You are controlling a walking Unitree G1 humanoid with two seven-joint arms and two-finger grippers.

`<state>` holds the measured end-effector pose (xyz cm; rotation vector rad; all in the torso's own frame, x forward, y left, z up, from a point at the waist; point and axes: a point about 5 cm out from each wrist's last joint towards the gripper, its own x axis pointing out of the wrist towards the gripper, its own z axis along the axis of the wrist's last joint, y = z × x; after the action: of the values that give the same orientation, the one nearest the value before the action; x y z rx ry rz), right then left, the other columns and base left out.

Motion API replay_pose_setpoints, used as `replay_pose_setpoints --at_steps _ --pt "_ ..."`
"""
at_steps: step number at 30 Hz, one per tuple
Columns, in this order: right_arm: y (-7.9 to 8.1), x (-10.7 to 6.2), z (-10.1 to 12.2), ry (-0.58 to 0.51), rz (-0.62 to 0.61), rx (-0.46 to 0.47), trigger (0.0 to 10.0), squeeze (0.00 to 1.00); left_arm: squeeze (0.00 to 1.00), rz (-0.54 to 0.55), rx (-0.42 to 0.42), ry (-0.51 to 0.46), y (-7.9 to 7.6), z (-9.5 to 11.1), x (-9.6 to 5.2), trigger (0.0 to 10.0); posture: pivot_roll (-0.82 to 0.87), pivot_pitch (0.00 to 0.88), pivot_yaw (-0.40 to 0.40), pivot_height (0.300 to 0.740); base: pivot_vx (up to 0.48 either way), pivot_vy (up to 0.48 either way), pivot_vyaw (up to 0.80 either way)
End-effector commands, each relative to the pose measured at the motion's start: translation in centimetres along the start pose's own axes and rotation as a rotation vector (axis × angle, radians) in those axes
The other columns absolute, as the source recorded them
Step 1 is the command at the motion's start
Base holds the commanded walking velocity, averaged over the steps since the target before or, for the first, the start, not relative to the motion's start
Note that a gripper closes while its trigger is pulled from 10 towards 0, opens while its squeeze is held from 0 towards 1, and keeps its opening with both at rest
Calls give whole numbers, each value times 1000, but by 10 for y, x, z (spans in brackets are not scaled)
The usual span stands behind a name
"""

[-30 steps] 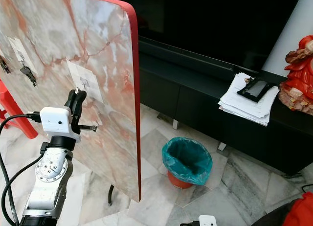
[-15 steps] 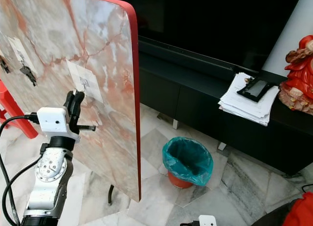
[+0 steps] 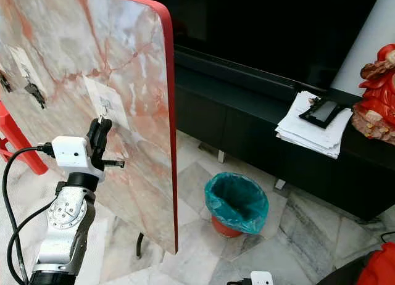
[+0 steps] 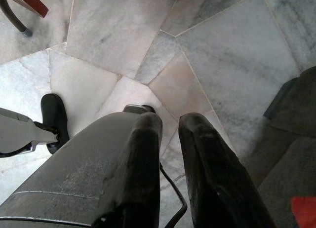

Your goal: Hang keys on a hook

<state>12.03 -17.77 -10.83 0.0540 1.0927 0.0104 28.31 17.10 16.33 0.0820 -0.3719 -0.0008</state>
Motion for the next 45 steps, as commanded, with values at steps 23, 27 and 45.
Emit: replay_pose_setpoints --at_steps 23,27,45 --pt "0 -1 -9 38 1 -5 10000 0 0 -91 42 1 -13 3 4 10000 -51 34 -48 740 0 0 0" --pt "0 -1 -9 38 1 -5 10000 0 0 -102 46 -15 -15 6 5 10000 -52 34 -48 740 0 0 0" --pt "0 -1 -9 37 3 -4 10000 0 0 -70 59 -63 -9 18 9 10000 -50 34 -48 740 0 0 0"
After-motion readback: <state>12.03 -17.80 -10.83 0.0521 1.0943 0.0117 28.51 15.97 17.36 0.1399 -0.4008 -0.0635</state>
